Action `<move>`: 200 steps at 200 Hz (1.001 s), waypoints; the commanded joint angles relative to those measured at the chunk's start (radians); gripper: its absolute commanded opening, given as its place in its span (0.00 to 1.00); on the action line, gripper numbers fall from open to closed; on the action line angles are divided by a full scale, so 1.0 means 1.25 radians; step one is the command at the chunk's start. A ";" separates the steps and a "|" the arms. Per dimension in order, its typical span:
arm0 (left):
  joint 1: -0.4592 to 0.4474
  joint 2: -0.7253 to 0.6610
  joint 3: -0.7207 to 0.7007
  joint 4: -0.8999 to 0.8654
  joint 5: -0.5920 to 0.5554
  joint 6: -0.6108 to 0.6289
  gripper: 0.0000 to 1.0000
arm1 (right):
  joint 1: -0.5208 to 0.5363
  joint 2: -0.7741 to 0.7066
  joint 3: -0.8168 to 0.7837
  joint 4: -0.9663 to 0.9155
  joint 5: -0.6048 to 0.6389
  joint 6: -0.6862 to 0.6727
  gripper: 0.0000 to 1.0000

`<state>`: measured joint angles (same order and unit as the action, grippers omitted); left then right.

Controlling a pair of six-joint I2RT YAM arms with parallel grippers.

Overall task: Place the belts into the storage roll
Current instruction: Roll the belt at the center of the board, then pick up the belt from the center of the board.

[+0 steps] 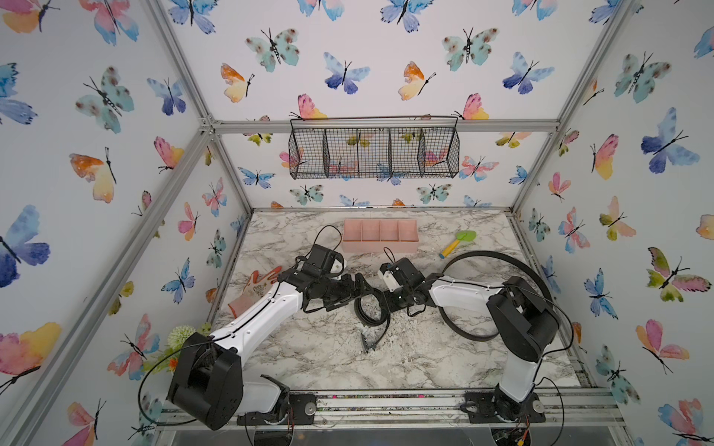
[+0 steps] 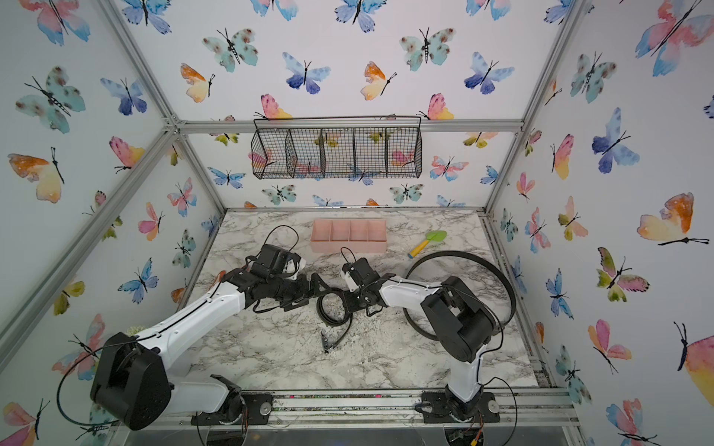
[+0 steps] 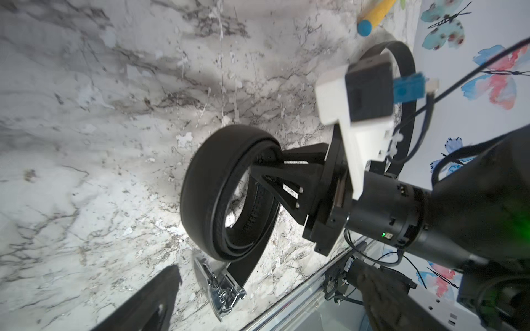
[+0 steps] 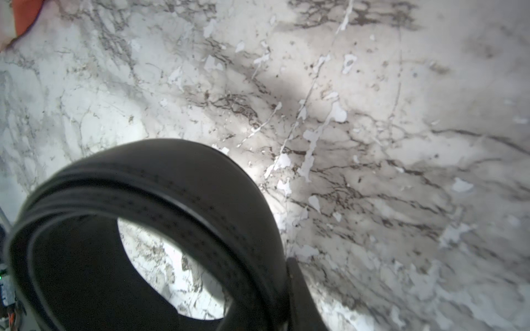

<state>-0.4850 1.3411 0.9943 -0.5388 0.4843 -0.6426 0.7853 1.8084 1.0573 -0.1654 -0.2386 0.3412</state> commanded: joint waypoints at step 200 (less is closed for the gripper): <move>-0.021 0.074 0.160 -0.230 0.148 0.341 0.93 | 0.005 -0.273 -0.032 -0.010 0.003 -0.542 0.03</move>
<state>-0.4934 1.4090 1.1782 -0.8066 0.6495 -0.2531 0.7872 1.4921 0.9813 -0.1547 -0.2073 -0.2855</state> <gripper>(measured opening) 0.943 0.162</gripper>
